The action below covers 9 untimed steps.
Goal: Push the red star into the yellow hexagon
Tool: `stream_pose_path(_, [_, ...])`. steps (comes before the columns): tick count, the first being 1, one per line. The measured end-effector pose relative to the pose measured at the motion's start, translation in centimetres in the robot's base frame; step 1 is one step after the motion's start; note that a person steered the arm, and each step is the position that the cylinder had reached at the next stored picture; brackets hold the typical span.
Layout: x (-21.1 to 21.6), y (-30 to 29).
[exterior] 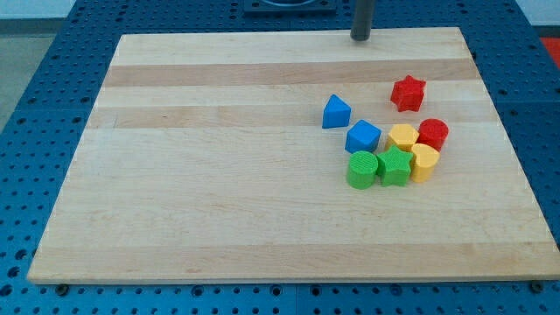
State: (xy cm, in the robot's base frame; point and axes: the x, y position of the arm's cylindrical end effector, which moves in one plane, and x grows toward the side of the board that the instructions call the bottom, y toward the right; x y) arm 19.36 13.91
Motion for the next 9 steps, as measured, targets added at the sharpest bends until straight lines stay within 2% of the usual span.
stream_pose_path(1, [0.0, 2.7])
stream_pose_path(2, [0.0, 2.6])
stream_pose_path(5, [6.9, 8.1])
stream_pose_path(7, [10.2, 6.1])
stream_pose_path(8, [20.7, 3.0])
stream_pose_path(9, [24.9, 2.4])
